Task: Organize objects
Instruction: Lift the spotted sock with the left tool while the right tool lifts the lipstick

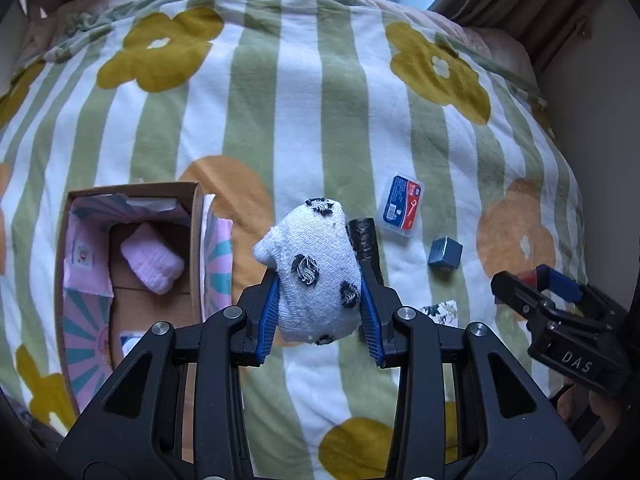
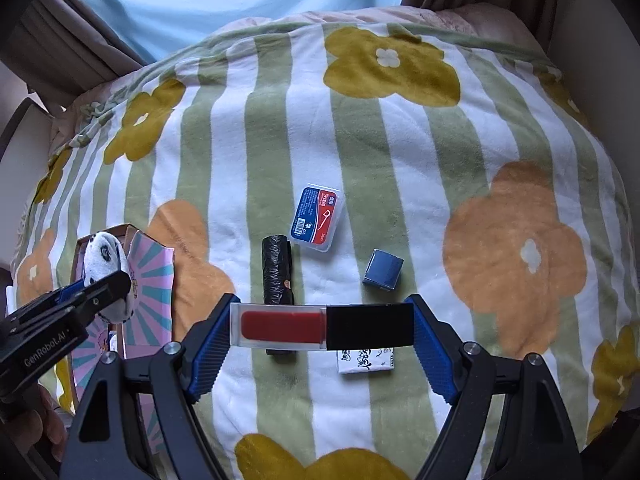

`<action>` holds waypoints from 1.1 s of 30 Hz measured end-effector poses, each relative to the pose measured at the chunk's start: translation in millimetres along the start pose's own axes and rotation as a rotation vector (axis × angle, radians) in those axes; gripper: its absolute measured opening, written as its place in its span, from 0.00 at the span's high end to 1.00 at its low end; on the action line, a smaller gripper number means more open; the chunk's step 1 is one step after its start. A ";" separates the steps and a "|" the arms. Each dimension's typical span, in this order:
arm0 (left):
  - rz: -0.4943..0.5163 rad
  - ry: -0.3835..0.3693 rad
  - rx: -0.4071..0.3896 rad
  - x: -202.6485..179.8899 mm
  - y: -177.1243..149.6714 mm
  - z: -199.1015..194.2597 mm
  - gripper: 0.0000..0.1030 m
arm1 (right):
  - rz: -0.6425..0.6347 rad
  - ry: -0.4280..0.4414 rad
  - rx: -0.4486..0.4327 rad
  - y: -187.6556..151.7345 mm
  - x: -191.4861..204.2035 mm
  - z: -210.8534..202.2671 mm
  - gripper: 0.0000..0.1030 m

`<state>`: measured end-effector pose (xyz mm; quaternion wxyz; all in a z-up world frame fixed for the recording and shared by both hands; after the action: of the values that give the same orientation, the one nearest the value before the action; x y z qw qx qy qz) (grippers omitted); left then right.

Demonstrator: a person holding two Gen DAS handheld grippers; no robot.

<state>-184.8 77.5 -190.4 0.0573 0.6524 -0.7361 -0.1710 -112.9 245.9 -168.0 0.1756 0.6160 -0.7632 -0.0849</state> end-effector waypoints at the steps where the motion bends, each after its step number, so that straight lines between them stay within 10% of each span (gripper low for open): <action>1: 0.005 0.003 -0.004 -0.2 -5.7 -6.4 0.68 | -0.010 -0.001 -0.006 -1.8 1.6 -7.2 0.23; 33: -0.123 0.024 -0.041 29.7 -108.7 -80.7 0.68 | -0.230 0.043 -0.043 -51.0 71.7 -61.8 0.23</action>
<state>-62.0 24.3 -154.6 0.0689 0.6972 -0.6901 -0.1813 -56.3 170.1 -116.9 0.1943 0.6973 -0.6815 -0.1075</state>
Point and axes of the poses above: each gripper's, at about its wrist camera, not at the fingertips, and z roughly the way its jaws point, x to its left, y to its top, the point moved 9 cm from there along z, roughly the way its jaws point, and after that the axes turned 3 degrees about y, right-handed, at the moved point
